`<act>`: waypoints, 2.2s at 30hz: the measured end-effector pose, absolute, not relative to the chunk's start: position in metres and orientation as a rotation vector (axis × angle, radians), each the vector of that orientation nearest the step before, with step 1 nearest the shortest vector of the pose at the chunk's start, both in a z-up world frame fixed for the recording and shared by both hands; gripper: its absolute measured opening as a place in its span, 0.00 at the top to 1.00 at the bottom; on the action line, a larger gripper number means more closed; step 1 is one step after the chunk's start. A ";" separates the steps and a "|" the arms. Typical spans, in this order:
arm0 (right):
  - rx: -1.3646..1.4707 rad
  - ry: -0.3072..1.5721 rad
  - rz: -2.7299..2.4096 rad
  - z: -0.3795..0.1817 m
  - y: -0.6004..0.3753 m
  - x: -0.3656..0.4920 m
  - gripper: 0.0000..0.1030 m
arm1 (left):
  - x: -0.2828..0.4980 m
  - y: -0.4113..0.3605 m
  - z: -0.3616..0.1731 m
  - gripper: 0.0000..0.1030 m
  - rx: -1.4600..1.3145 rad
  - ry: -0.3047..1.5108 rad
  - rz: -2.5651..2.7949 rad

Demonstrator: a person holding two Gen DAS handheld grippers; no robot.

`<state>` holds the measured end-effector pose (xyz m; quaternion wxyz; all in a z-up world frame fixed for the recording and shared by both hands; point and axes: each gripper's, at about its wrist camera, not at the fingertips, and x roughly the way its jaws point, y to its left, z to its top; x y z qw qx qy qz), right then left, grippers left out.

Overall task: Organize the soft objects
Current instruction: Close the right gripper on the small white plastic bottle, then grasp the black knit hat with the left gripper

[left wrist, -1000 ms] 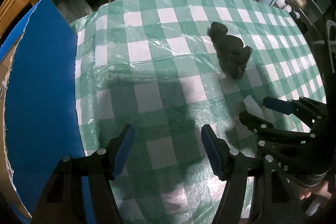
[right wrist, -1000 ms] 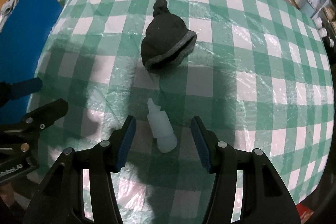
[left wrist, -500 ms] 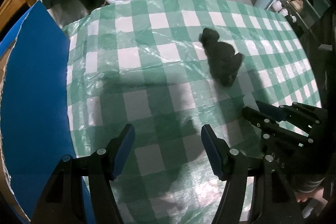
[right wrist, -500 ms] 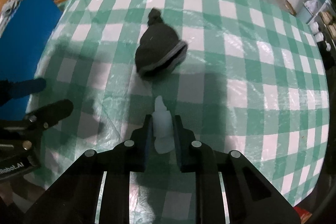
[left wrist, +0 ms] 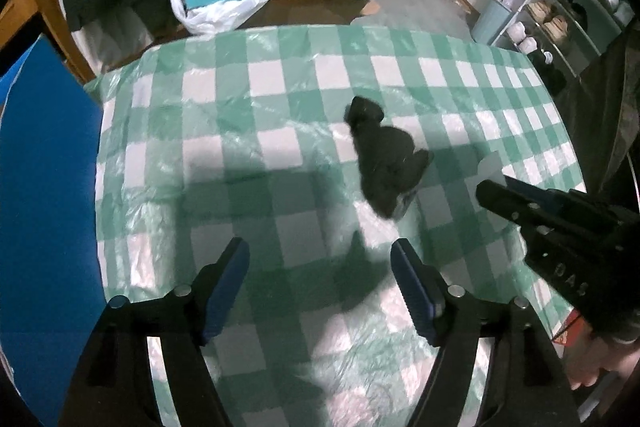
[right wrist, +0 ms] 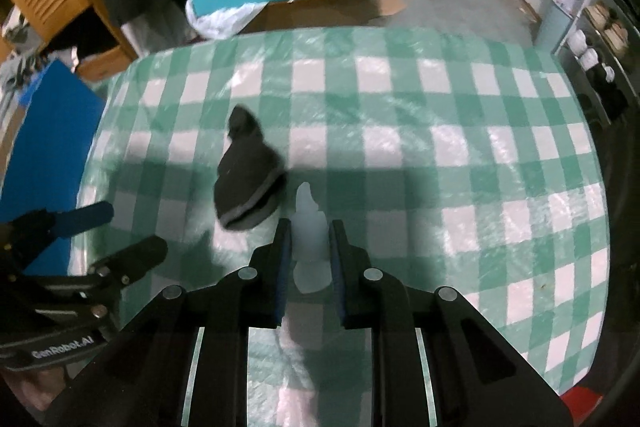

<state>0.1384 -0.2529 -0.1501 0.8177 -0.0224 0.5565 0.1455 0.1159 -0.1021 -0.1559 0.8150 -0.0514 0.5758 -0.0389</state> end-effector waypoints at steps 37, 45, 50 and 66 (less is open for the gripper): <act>0.039 1.147 0.245 -0.131 -0.292 0.163 0.84 | 0.179 -0.148 -0.190 0.47 -0.139 1.226 -0.101; 0.033 1.147 0.250 -0.129 -0.289 0.163 0.84 | 0.173 -0.149 -0.184 0.66 -0.106 1.209 -0.129; 0.028 1.142 0.252 -0.127 -0.288 0.161 0.84 | 0.167 -0.142 -0.176 0.66 -0.110 1.191 -0.126; -0.007 1.107 0.285 -0.105 -0.270 0.143 0.84 | 0.131 -0.125 -0.124 0.66 -0.057 1.080 -0.129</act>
